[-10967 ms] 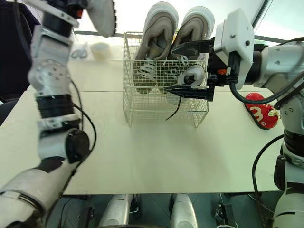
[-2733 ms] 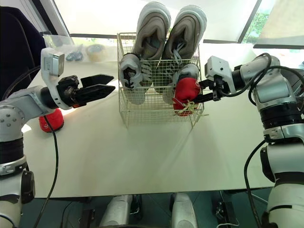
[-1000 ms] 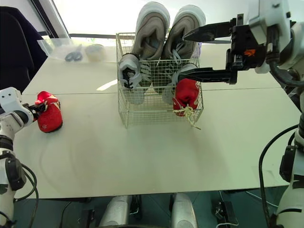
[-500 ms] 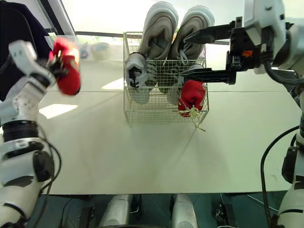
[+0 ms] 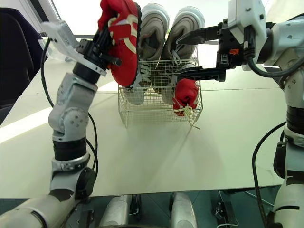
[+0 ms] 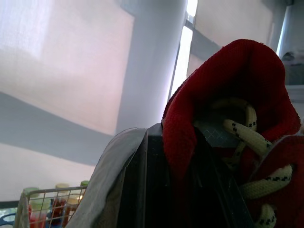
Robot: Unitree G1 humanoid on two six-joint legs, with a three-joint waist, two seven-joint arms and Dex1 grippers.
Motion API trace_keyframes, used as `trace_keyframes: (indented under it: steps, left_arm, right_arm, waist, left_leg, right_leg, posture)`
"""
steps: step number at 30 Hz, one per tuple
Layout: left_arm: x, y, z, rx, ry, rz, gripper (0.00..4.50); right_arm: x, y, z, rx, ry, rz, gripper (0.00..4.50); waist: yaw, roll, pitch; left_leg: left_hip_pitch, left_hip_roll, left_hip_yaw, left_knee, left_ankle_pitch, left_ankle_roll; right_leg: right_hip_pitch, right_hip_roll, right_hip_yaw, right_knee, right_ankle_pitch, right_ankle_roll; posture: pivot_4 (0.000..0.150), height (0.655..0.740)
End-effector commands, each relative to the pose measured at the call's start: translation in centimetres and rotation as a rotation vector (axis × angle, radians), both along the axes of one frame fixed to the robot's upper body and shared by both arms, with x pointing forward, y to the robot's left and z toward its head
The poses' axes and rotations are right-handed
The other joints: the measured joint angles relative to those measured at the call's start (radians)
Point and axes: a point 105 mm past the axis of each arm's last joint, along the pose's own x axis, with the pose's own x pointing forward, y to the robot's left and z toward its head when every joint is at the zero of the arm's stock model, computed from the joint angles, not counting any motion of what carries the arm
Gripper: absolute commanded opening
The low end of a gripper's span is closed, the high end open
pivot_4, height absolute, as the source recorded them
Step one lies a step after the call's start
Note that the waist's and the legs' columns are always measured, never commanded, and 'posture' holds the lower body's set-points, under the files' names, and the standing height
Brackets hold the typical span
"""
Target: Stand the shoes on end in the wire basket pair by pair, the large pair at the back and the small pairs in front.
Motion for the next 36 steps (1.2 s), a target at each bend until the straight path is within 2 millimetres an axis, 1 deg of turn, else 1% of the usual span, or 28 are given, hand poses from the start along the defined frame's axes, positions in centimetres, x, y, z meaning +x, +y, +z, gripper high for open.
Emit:
trace_keyframes:
  steps: [1,5,9,11,15,22,23,27,30,34,36]
  left_arm:
    - [-1.4,-1.2,-0.9,0.03,-0.117,0.059,0.04]
    - [-1.3,-1.9,-3.1,0.047,-0.171,0.128,0.04]
    - [-0.5,-2.0,-4.8,0.049,-0.203,0.226,0.04]
    - [-0.2,-2.2,-5.3,0.054,-0.228,0.256,0.04]
    - [-0.1,-3.3,-6.5,0.072,-0.284,0.295,0.04]
    - [0.2,-4.5,-8.0,0.09,-0.339,0.349,0.04]
    - [0.3,-4.6,-8.3,0.095,-0.339,0.355,0.04]
    - [0.1,-4.7,-11.2,0.126,-0.279,0.347,0.04]
    - [0.0,-4.5,-12.5,0.141,-0.248,0.354,0.04]
    - [-0.1,-3.2,-14.1,0.127,-0.162,0.371,0.04]
    - [-0.3,-2.8,-14.3,0.14,-0.151,0.357,0.86]
  right_arm:
    - [-1.0,-0.1,1.4,0.002,-0.058,0.005,3.73]
    - [-1.0,0.1,1.4,0.003,-0.051,0.004,3.73]
    - [-1.0,0.3,1.3,-0.004,-0.043,-0.001,3.73]
    - [-1.0,0.3,1.3,-0.007,-0.04,-0.002,3.73]
    - [-1.2,0.3,1.3,-0.014,-0.034,-0.003,3.73]
    - [-1.4,0.2,1.6,-0.021,-0.031,-0.01,3.73]
    - [-1.5,0.2,1.6,-0.021,-0.029,-0.01,3.73]
    - [-1.4,0.3,1.6,-0.027,-0.021,-0.016,3.73]
    - [-1.4,0.3,1.6,-0.027,-0.019,-0.016,3.73]
    - [-1.2,0.4,1.4,-0.028,-0.016,-0.013,3.73]
    - [-1.1,0.5,1.4,-0.022,-0.014,-0.007,3.73]
  waist:
    - [0.003,0.0,0.0]
    - [0.013,0.0,0.0]
    - [0.02,0.0,0.0]
    - [0.02,0.0,0.0]
    - [0.02,0.0,0.0]
    - [0.021,0.0,0.0]
    - [0.021,0.0,-0.001]
    - [0.02,0.001,-0.002]
    - [0.02,0.002,-0.002]
    - [0.017,0.003,-0.003]
    - [0.013,0.005,-0.004]
  left_leg:
    - [-0.001,0.0,0.0,0.001,0.0,0.0]
    - [-0.001,0.0,0.0,0.002,0.0,0.0]
    - [-0.001,0.0,0.0,0.002,-0.001,0.0]
    - [-0.001,0.0,0.0,0.002,-0.001,0.001]
    - [-0.001,0.0,0.0,0.002,-0.001,0.001]
    - [-0.002,0.0,0.0,0.002,-0.001,0.001]
    - [-0.002,0.0,0.0,0.002,-0.001,0.001]
    - [-0.002,0.0,0.0,0.002,-0.002,0.002]
    - [-0.002,0.001,0.0,0.002,-0.002,0.002]
    - [-0.002,0.001,0.0,0.002,-0.003,0.001]
    - [-0.002,0.001,-0.001,0.001,-0.003,0.003]
  right_leg:
    - [0.0,0.0,0.0,0.0,0.0,0.0]
    - [0.0,0.0,0.0,-0.001,-0.001,-0.003]
    - [-0.001,-0.001,0.0,-0.001,-0.001,-0.005]
    - [-0.001,-0.001,0.0,-0.002,-0.001,-0.005]
    - [-0.001,-0.001,0.0,-0.002,-0.001,-0.005]
    - [-0.002,-0.001,0.0,-0.002,-0.001,-0.005]
    - [-0.002,-0.001,0.0,-0.002,-0.001,-0.005]
    - [-0.002,-0.001,0.0,-0.002,-0.001,-0.005]
    - [-0.002,-0.001,0.0,-0.002,-0.001,-0.005]
    - [-0.002,-0.001,0.0,-0.002,-0.001,-0.006]
    - [-0.002,-0.002,0.0,-0.003,-0.001,-0.006]
  posture:
    - [0.15,0.74]
    - [0.15,0.74]
    - [0.15,0.74]
    - [0.15,0.74]
    - [0.15,0.74]
    - [0.15,0.74]
    - [0.15,0.74]
    - [0.15,0.74]
    - [0.15,0.74]
    - [0.15,0.74]
    - [0.15,0.74]
